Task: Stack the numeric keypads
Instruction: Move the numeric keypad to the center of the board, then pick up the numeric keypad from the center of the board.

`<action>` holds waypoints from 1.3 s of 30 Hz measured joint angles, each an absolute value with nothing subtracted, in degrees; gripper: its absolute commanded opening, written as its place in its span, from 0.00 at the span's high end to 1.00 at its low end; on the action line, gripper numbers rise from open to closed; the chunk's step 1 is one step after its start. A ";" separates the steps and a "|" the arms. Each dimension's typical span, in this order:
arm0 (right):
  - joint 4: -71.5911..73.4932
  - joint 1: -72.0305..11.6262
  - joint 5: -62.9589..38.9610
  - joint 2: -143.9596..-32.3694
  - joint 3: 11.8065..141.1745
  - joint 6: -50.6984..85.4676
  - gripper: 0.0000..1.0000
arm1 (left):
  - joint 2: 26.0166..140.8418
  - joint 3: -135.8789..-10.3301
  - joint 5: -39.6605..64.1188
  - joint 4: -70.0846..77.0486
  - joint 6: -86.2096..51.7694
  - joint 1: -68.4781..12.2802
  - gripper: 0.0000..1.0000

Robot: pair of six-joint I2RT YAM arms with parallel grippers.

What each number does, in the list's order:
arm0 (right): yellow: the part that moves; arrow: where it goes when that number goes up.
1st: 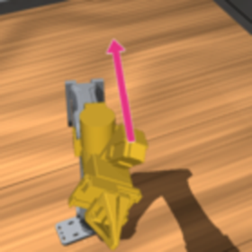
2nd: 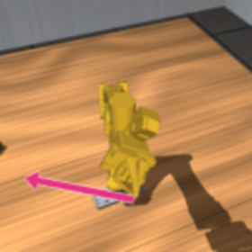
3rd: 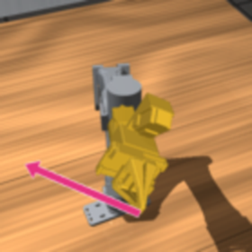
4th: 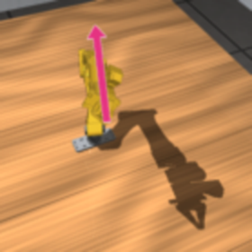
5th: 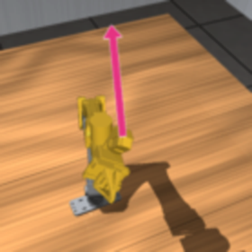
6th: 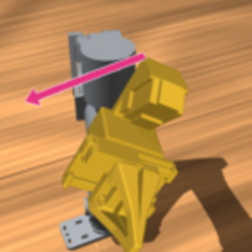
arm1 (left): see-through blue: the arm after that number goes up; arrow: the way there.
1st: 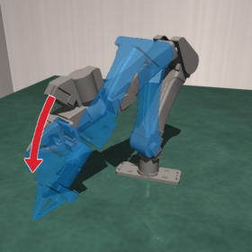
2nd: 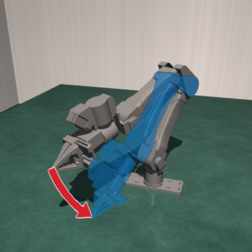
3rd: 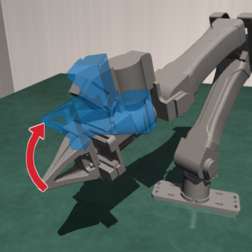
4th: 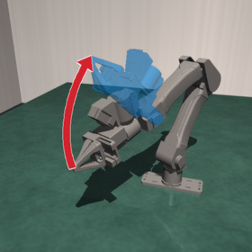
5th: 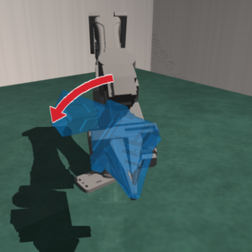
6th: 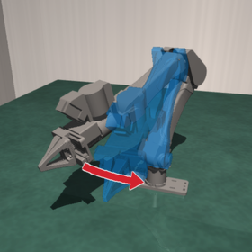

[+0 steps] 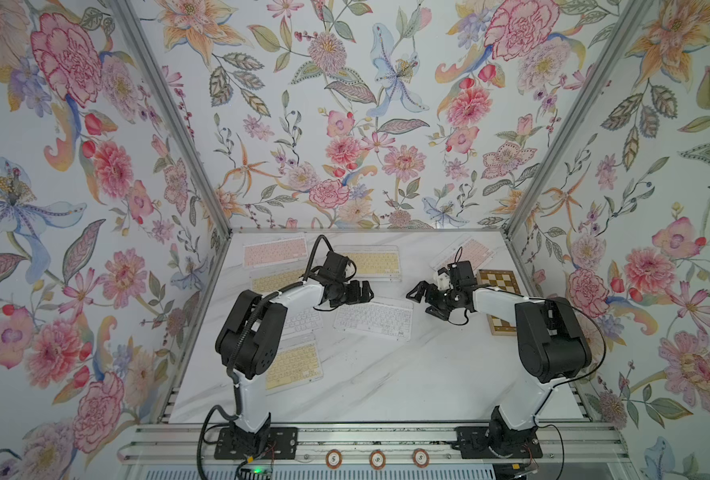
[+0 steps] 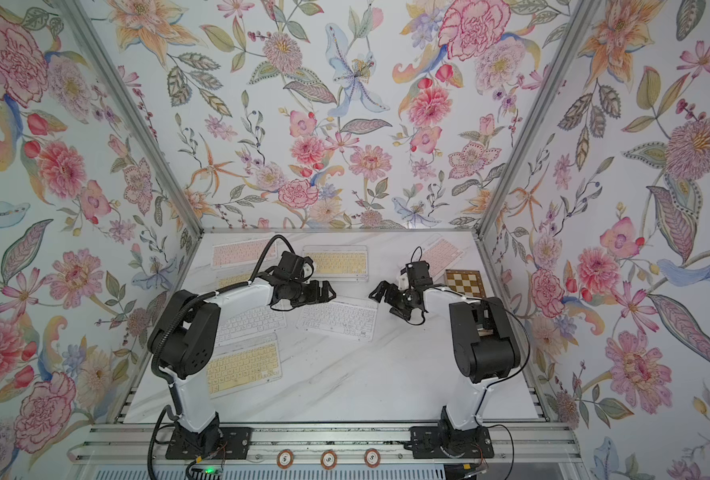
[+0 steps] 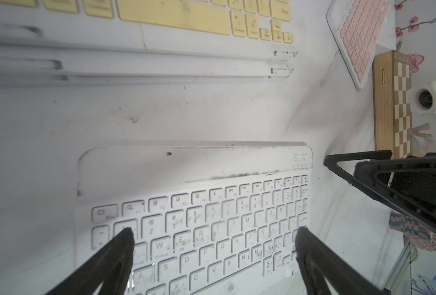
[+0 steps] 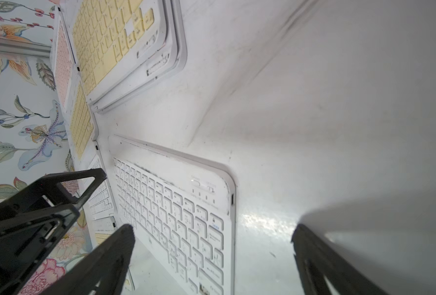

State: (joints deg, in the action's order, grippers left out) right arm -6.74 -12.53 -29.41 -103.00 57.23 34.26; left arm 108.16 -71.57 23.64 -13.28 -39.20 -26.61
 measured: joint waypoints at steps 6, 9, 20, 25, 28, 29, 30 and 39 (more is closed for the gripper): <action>-5.23 -14.09 -27.20 -102.96 57.21 33.08 0.01 | 105.16 -67.09 21.45 -13.52 -38.30 -21.08 0.01; -4.40 -14.41 -26.92 -102.96 57.19 32.97 0.01 | 106.28 -66.89 21.32 -13.69 -38.33 -20.14 0.01; 5.21 -14.11 -31.07 -104.29 56.18 36.21 0.01 | 109.62 -66.02 26.89 -7.09 -40.14 -20.32 0.01; 9.28 -14.11 -33.82 -106.32 55.24 39.03 0.01 | 109.62 -65.65 27.18 -6.07 -40.53 -20.32 0.01; 11.68 -14.11 -35.00 -106.15 53.54 40.27 0.01 | 109.62 -65.23 27.94 -4.82 -41.06 -20.47 0.01; 12.38 -14.09 -35.20 -105.97 53.04 40.51 0.01 | 109.67 -65.14 27.97 -4.67 -41.19 -20.56 0.01; 12.97 -14.06 -35.38 -105.65 52.38 40.82 0.01 | 109.69 -65.10 28.10 -4.47 -41.23 -20.64 0.01; 18.72 -13.78 -37.54 -104.95 48.75 44.05 0.01 | 110.28 -65.10 28.32 -2.42 -41.43 -22.04 0.01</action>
State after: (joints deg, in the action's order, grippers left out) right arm 18.72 -13.78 -37.54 -104.95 48.75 44.05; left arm 110.28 -65.10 28.32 -2.42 -41.43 -22.04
